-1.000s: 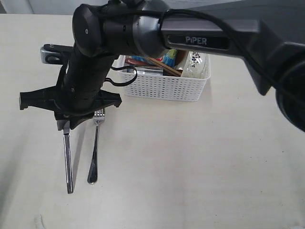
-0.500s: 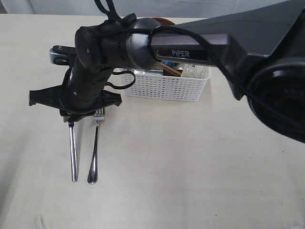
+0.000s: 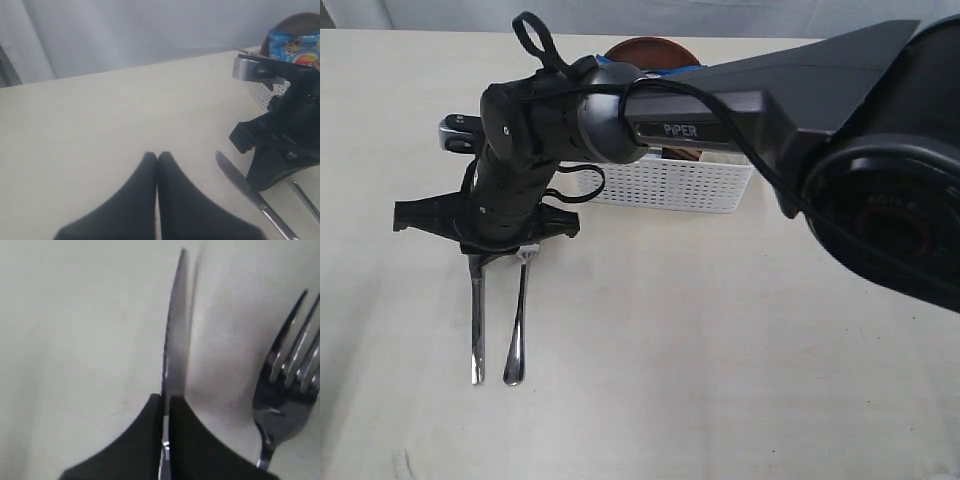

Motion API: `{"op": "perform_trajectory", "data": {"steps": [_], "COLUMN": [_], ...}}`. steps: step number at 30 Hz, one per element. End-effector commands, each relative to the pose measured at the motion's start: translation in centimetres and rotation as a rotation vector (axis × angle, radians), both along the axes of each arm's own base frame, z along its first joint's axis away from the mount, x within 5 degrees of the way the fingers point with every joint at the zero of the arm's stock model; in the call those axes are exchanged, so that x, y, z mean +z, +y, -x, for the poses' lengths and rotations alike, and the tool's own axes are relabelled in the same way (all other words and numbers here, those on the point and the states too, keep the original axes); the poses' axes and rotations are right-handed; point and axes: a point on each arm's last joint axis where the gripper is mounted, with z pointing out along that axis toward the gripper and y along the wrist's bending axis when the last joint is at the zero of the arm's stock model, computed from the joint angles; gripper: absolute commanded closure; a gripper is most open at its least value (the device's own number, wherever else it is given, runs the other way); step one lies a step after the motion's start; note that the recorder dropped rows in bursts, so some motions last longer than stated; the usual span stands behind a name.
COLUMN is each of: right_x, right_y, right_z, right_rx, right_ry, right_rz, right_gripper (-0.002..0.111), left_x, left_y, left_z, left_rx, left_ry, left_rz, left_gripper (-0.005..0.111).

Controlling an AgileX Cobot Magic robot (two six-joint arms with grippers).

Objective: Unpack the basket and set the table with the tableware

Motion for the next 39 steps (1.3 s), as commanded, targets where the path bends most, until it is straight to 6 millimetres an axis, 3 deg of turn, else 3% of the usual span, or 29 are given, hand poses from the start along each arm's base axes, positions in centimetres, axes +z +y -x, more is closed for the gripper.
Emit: {"op": "perform_trajectory", "data": {"steps": [1, 9, 14, 15, 19, 25, 39], "right_x": [-0.1, -0.5, 1.2, 1.5, 2.8, 2.5, 1.0], "right_y": [-0.3, -0.3, -0.1, 0.0, 0.7, 1.9, 2.5], "right_z": [-0.4, -0.3, -0.3, -0.1, 1.1, 4.0, 3.9], "right_rx": [-0.036, -0.039, 0.067, 0.090, 0.217, 0.355, 0.357], "right_ry": [-0.002, 0.014, -0.056, -0.061, -0.068, -0.126, -0.170], "right_rz": [0.013, 0.026, 0.007, 0.010, 0.077, 0.184, 0.197], "right_gripper": [0.109, 0.105, 0.069, 0.066, 0.068, 0.068, 0.068], "left_x": [0.0, 0.0, 0.0, 0.0, 0.0, 0.0, 0.0], "left_y": [0.0, 0.0, 0.0, 0.0, 0.0, 0.0, 0.0], "left_z": [0.0, 0.0, 0.0, 0.0, 0.0, 0.0, 0.0], "left_rx": [0.002, 0.002, 0.002, 0.002, 0.002, 0.002, 0.002], "left_ry": [-0.007, -0.007, -0.007, -0.007, -0.007, -0.007, -0.007], "left_rz": [0.003, 0.003, 0.003, 0.003, 0.003, 0.003, 0.003], "left_gripper": [0.107, 0.107, 0.107, 0.107, 0.107, 0.107, 0.107]}}
